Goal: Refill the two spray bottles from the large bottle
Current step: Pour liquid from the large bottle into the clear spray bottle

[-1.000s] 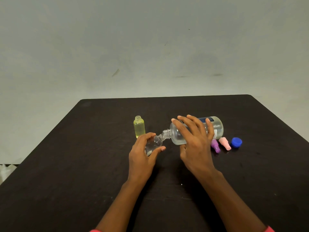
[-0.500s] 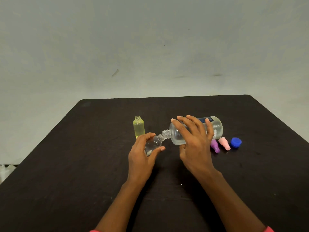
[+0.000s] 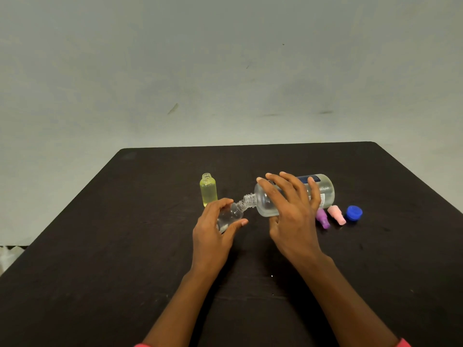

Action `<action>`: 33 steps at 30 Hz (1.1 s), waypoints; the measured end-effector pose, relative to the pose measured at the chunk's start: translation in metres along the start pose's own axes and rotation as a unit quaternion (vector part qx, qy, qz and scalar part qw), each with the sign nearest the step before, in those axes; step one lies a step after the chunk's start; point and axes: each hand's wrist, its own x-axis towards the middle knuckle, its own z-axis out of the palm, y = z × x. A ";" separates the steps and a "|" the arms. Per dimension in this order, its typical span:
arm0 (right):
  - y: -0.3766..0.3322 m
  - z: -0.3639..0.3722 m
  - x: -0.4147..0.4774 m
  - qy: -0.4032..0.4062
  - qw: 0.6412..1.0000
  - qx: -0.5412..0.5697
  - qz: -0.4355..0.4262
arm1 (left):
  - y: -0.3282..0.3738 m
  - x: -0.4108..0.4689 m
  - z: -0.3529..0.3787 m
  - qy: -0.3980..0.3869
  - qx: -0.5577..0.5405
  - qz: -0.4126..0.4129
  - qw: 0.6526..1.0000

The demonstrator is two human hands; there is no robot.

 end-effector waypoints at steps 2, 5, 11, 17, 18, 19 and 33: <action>0.000 0.000 0.000 0.000 1.000 0.003 0.000 | 0.000 0.000 0.000 -0.001 0.002 0.001 1.000; 0.000 0.000 0.000 0.002 1.000 0.005 0.000 | 0.000 0.000 0.001 0.001 0.003 0.002 1.000; 0.001 0.000 0.000 -0.003 1.000 0.004 0.000 | 0.001 0.000 0.000 -0.005 0.001 -0.001 1.000; 0.001 0.000 0.000 0.000 1.000 0.006 0.000 | 0.000 0.000 0.001 0.000 0.004 0.001 1.000; 0.000 0.000 0.000 -0.001 1.000 0.006 0.000 | 0.000 0.000 0.001 0.001 0.004 0.000 1.000; 0.000 0.000 0.000 -0.001 1.000 0.006 0.000 | 0.000 0.000 0.001 0.002 0.004 0.000 1.000; 0.000 0.000 0.000 -0.004 1.000 0.007 0.004 | 0.000 0.000 0.000 -0.001 0.005 -0.003 1.000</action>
